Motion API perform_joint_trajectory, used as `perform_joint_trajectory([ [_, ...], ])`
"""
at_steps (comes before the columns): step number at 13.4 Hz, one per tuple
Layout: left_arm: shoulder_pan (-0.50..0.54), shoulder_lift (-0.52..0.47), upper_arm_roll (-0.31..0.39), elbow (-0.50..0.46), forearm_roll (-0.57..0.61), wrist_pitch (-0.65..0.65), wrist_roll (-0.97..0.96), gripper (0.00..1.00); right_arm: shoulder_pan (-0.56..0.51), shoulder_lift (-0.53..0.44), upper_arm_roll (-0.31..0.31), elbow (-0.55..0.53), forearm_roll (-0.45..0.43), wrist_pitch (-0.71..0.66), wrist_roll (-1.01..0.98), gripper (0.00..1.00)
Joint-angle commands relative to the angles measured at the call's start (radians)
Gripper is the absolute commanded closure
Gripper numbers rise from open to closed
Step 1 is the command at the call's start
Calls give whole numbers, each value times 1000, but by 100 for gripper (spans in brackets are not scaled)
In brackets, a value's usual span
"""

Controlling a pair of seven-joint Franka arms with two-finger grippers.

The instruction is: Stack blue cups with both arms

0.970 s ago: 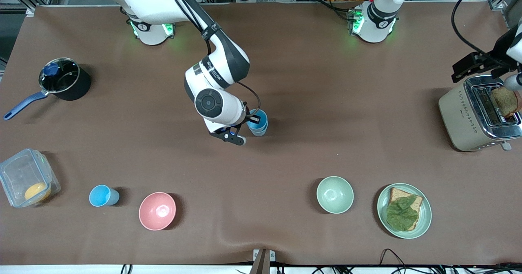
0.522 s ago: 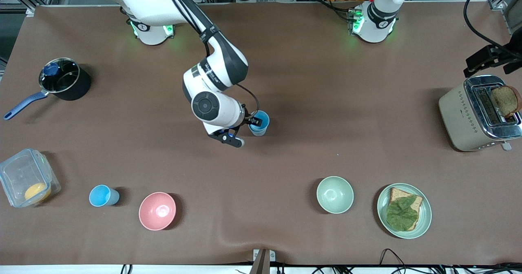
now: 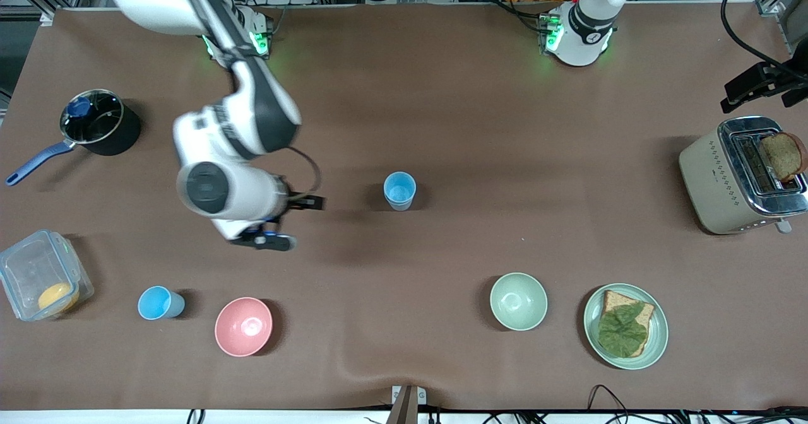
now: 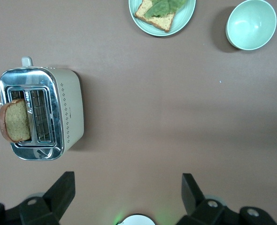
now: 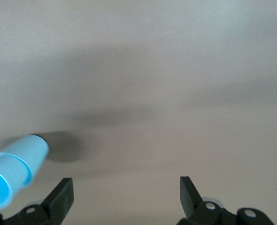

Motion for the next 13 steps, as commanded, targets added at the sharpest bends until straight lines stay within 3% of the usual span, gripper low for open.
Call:
perform_joint_trajectory([
  [1, -7, -46, 3, -44, -15, -2, 20, 0, -114, -78, 18, -26, -24, -53, -173, 0],
  [3, -23, -81, 3, -99, -15, 32, 20, 0, -189, -118, 13, -26, -48, -93, -311, 0],
  [6, -36, -89, 1, -107, -17, 41, 17, 0, -300, -203, 10, -40, -94, -142, -490, 0],
  [9, -23, -77, 1, -95, -15, 41, 20, 0, -349, -337, 9, -106, -172, -144, -491, 0],
  [13, 6, -49, 0, -72, -15, 41, 22, 0, -381, -442, -16, -135, -186, -170, -482, 0],
])
